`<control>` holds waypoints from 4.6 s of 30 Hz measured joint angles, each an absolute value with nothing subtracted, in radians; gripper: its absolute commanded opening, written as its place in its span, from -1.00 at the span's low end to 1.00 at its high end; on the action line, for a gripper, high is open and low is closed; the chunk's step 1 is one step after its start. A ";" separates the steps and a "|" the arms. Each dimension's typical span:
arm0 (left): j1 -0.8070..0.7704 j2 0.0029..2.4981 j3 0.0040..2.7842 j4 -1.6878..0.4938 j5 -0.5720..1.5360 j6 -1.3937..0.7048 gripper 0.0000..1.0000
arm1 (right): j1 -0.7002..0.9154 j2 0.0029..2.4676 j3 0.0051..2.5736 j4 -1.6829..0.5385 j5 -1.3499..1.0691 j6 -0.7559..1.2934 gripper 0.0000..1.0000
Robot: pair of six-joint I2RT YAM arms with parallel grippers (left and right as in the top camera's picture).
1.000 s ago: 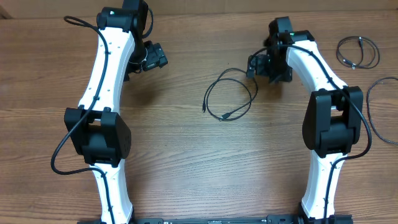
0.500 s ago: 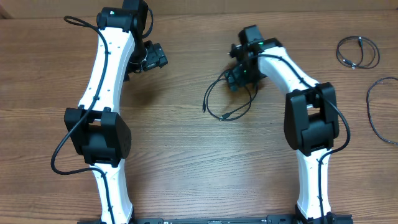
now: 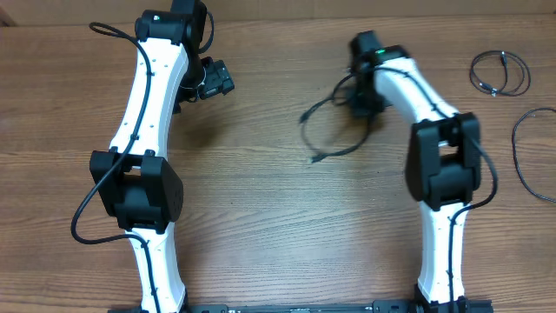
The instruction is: Untangle cables
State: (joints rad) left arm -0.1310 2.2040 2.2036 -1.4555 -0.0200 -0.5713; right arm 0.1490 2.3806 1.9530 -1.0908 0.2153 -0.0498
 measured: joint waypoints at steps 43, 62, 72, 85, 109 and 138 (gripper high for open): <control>-0.131 2.204 2.204 -1.455 -0.020 -0.571 0.99 | -0.349 1.971 2.470 -1.678 -0.456 -0.111 0.99; -0.131 2.204 2.204 -1.456 -0.020 -0.571 0.99 | -0.349 0.752 1.275 -1.374 -0.434 -0.131 1.00; -0.131 2.204 2.204 -1.456 -0.020 -0.571 0.99 | -0.349 0.503 1.137 -1.434 -0.405 -0.131 1.00; -0.131 2.204 2.204 -1.456 -0.020 -0.571 0.99 | -0.348 0.508 1.119 -1.268 -0.463 -0.131 1.00; -0.131 2.204 2.204 -1.456 -0.020 -0.571 0.99 | 0.010 0.054 0.169 -0.006 -0.255 0.163 1.00; -0.131 2.204 2.204 -1.456 -0.020 -0.571 0.99 | 0.015 0.014 0.018 -0.090 -0.038 0.039 1.00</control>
